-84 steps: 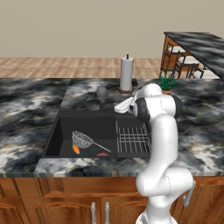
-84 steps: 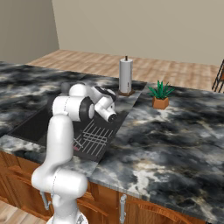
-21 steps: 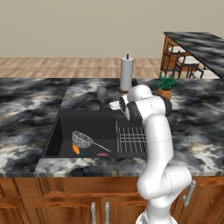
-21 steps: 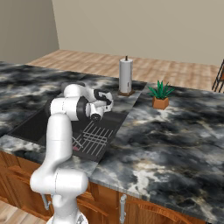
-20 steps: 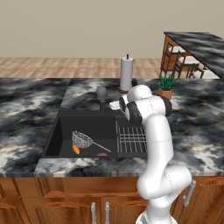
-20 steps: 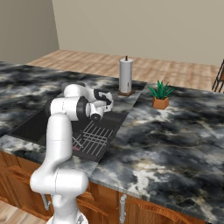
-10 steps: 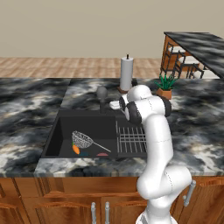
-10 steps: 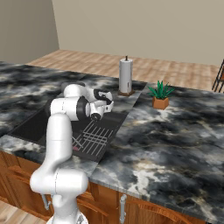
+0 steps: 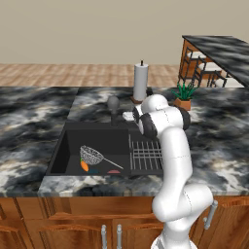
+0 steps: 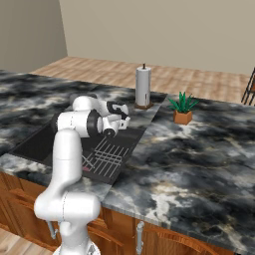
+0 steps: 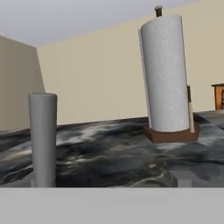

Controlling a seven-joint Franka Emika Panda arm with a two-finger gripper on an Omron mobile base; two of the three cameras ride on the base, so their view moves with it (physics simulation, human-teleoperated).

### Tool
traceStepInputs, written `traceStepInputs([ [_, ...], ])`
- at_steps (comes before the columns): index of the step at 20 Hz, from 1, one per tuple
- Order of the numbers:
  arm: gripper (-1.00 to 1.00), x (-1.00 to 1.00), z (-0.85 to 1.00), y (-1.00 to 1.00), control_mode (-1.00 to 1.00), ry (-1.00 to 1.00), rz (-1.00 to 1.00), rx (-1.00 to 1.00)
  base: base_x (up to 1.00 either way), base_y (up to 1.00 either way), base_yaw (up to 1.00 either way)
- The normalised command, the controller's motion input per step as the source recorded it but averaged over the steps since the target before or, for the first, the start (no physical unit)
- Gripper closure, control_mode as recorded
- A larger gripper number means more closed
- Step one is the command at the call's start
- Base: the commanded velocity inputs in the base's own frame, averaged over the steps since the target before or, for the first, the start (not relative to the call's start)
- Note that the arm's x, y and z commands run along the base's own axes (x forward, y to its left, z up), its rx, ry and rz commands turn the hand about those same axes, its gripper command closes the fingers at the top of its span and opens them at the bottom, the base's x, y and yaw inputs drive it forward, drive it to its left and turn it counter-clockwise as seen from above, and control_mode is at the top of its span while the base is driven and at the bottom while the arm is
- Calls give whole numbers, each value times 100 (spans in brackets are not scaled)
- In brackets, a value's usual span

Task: Pick the teapot and strainer and place them in the sink. Then turn on the water.

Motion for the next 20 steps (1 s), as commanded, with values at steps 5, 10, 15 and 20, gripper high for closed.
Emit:
traceStepInputs([
  [5,-100,-9,-18,-54,-100,0,-13,14,0,0,0],
  [10,-100,-10,-24,-50,-100,0,-13,15,0,0,0],
  [15,-100,-13,-28,-46,-100,0,-14,15,0,0,0],
  [20,-100,-12,-30,-44,-100,0,-14,14,0,0,0],
])
